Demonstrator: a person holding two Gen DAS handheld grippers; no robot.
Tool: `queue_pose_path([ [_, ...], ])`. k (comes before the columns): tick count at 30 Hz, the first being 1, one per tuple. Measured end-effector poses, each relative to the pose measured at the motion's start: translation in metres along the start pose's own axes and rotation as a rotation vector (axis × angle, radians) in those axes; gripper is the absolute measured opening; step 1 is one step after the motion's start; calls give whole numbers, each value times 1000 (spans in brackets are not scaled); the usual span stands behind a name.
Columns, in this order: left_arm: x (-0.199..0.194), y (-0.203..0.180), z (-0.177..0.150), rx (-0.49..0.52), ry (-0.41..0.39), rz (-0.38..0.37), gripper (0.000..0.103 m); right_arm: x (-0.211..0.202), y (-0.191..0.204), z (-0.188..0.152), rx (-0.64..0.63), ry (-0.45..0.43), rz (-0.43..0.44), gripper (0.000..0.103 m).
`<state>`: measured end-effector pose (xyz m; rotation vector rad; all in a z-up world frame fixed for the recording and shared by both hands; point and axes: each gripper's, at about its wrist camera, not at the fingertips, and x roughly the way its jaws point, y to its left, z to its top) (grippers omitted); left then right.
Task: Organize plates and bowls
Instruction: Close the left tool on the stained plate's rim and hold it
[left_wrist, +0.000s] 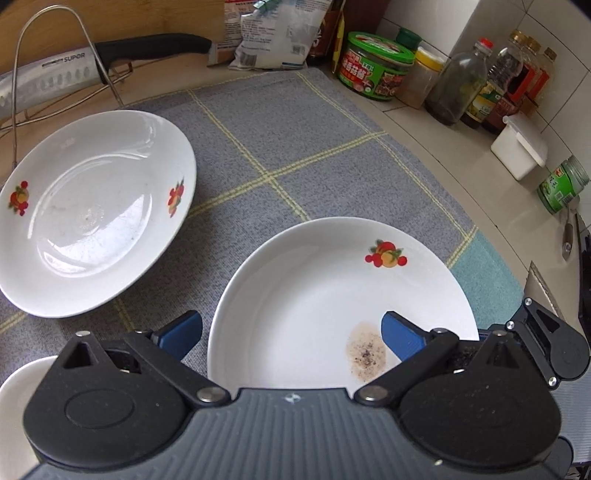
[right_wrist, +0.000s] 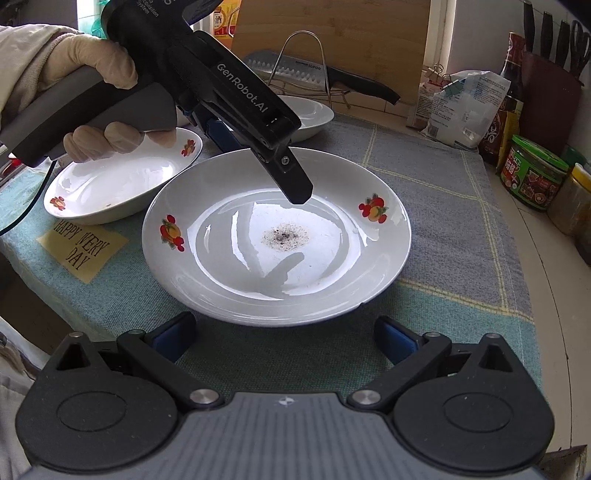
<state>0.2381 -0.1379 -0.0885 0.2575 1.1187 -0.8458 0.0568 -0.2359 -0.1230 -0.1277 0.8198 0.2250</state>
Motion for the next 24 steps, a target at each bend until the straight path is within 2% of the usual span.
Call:
queue_pose_path([
  [4,8,5,4,22,57,-32,102,0,-2,0,5,4,-6,103],
  [8,11,3,8,88,89,-38,102,0,-1,-2,17,-15,-16,103],
  [16,12,2,8,174,110,-52,102,1,0,-2,26,-27,-26,103],
  [20,12,4,10,175,126,-69,102,1,0,-3,23,-44,-23,103],
  [24,11,9,15,159,149,-82,97,1,-1,-4,15,-57,-15,103],
])
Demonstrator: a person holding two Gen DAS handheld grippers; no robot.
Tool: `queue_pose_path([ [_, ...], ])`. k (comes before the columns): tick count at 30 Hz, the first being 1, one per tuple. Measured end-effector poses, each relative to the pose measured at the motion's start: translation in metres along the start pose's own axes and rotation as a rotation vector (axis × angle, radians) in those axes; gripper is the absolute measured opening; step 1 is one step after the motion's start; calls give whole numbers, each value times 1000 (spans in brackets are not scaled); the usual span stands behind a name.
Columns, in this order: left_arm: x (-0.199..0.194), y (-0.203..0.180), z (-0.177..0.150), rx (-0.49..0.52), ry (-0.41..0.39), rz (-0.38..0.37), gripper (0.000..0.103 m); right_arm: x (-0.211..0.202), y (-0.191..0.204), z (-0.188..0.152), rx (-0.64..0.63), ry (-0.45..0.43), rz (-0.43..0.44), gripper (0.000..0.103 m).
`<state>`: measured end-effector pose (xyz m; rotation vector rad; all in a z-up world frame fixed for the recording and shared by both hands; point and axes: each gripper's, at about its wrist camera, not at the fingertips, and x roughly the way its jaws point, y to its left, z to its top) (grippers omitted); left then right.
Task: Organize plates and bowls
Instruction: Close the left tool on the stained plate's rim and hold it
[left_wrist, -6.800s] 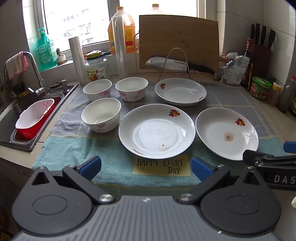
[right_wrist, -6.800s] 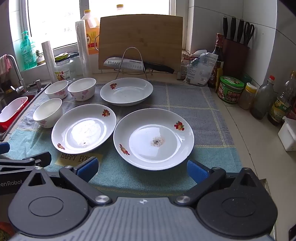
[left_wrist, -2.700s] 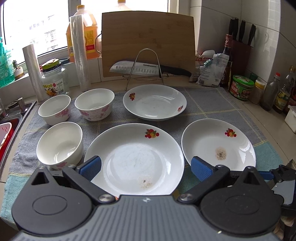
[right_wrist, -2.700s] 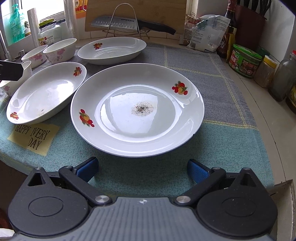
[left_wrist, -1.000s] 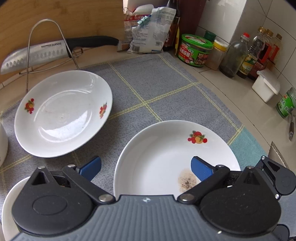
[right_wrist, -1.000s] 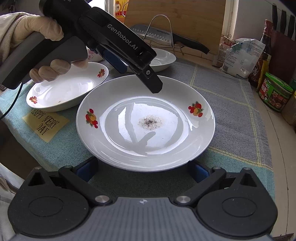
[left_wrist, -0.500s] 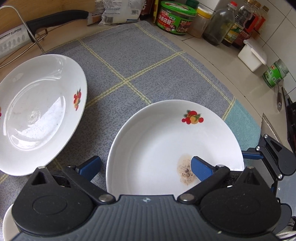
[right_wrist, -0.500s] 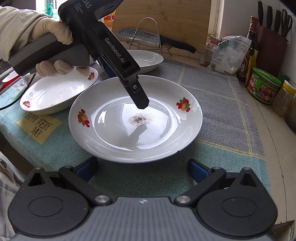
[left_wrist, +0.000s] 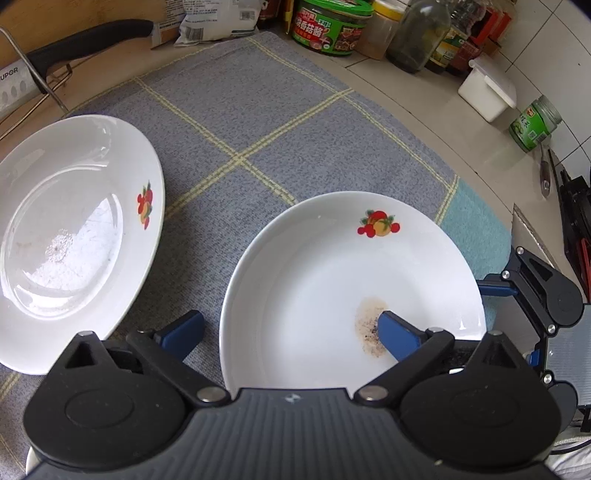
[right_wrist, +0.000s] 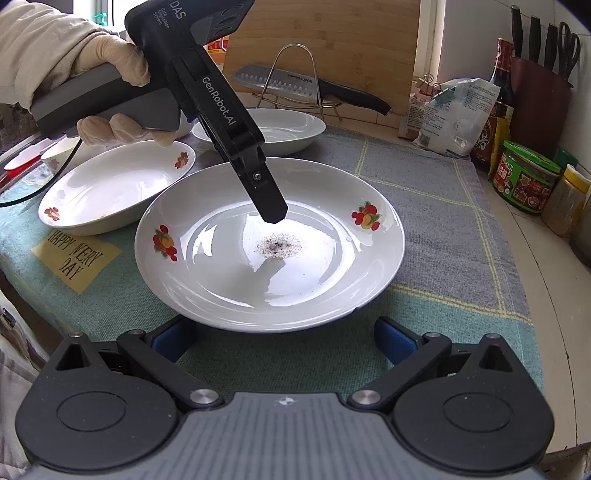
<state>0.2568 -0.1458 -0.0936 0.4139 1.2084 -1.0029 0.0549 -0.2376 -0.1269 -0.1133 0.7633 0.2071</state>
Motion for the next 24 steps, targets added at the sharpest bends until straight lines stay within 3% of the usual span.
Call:
queue_pose_path([
  [5,-2,2,2,6,14,-10,88,3,-1,1,-8,-15,9,103],
  [21,4,-3,8,93,82,-56,87,4,-2,-1,-29,-35,29,103],
  [24,4,-5,9,103,97,-70,79,4,-2,-1,-28,-38,28,103],
])
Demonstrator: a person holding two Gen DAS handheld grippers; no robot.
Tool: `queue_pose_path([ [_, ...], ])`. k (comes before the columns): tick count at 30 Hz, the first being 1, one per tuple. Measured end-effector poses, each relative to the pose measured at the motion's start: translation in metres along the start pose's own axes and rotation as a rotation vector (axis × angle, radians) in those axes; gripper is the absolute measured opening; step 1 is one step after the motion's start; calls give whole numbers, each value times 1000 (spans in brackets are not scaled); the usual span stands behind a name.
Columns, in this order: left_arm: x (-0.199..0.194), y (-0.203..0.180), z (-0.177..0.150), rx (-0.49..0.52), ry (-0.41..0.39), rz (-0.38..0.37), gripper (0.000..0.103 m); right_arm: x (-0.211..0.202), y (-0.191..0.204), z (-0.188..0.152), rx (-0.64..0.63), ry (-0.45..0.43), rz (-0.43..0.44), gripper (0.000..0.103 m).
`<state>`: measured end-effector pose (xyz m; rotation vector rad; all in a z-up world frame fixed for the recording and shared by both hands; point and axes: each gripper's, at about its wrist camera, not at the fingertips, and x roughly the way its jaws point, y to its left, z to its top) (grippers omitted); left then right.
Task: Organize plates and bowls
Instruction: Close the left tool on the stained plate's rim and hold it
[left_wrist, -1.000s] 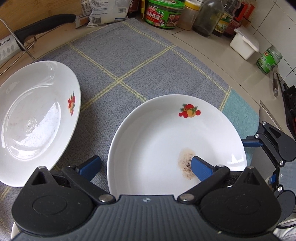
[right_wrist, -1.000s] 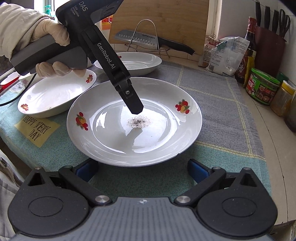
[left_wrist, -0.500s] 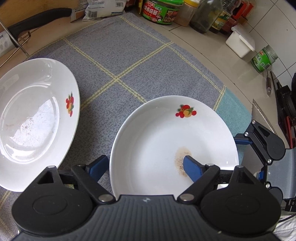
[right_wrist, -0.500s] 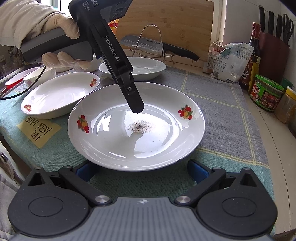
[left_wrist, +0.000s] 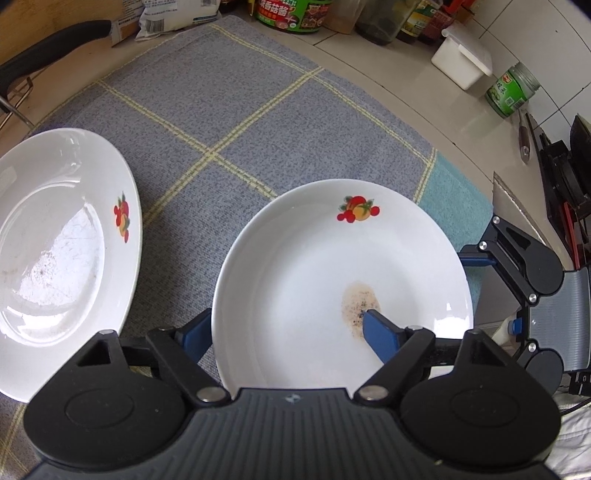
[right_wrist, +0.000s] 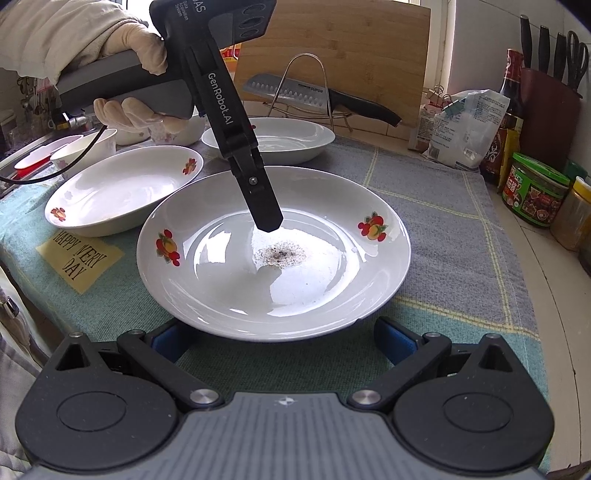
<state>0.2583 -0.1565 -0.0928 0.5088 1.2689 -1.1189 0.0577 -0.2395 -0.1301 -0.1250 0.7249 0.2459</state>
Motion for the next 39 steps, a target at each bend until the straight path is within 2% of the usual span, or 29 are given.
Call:
queue_pose_path([
  [10,3,1,3,13,39,-4,78,2,-1,4,-13,11,15,103],
  [16,5,-1,3,31,40,-10,84,7,-4,11,-24,32,33,103],
  [20,5,-1,3,28,34,-7,83,9,-4,15,-43,47,43,103],
  [27,6,-6,2,72,34,44,79,9,3,20,-68,71,16,103],
  [39,-2,-12,5,73,2,58,79,0,4,26,-76,67,-4,103],
])
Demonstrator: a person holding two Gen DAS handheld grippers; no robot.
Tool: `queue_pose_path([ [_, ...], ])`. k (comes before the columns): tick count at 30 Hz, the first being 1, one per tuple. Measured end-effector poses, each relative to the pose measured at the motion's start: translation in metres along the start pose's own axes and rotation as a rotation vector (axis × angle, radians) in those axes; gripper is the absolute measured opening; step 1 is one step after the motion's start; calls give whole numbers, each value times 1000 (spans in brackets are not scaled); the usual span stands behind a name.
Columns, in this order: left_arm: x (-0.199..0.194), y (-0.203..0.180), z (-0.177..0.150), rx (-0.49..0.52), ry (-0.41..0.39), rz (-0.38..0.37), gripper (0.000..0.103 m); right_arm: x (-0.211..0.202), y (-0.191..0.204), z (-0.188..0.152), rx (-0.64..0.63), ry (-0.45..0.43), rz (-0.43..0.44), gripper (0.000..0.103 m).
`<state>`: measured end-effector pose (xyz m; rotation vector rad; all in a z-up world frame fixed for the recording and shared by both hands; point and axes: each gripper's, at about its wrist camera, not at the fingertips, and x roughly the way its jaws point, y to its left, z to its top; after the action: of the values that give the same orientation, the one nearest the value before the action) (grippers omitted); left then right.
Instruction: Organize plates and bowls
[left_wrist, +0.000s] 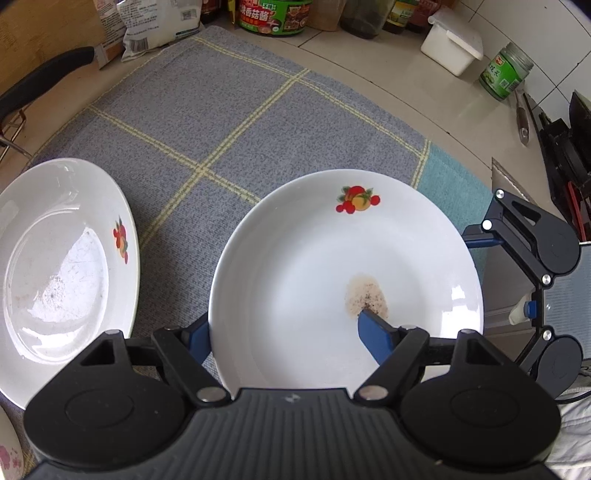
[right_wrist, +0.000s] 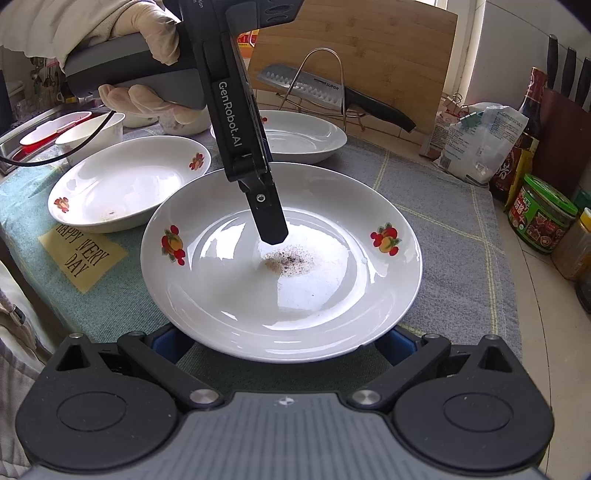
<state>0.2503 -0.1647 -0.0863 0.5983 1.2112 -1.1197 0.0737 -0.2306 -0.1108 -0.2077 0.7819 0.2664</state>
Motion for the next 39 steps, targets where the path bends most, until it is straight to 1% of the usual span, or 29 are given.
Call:
queue_pose_path([
  [6,-4,-3,13,2,-40,-2,79,-4,-9,4,8,-2,-22,103],
  [14,-2,-5,44,31,-102,6,79,-3,-33,9,11,-7,-81,103],
  [17,1,-2,56,34,-119,11,79,0,-43,12,23,-10,-90,103],
  [26,18,4,85,34,-138,22,79,19,-71,19,48,8,-109,103],
  [39,39,10,117,32,-139,21,79,33,-97,19,85,32,-125,103],
])
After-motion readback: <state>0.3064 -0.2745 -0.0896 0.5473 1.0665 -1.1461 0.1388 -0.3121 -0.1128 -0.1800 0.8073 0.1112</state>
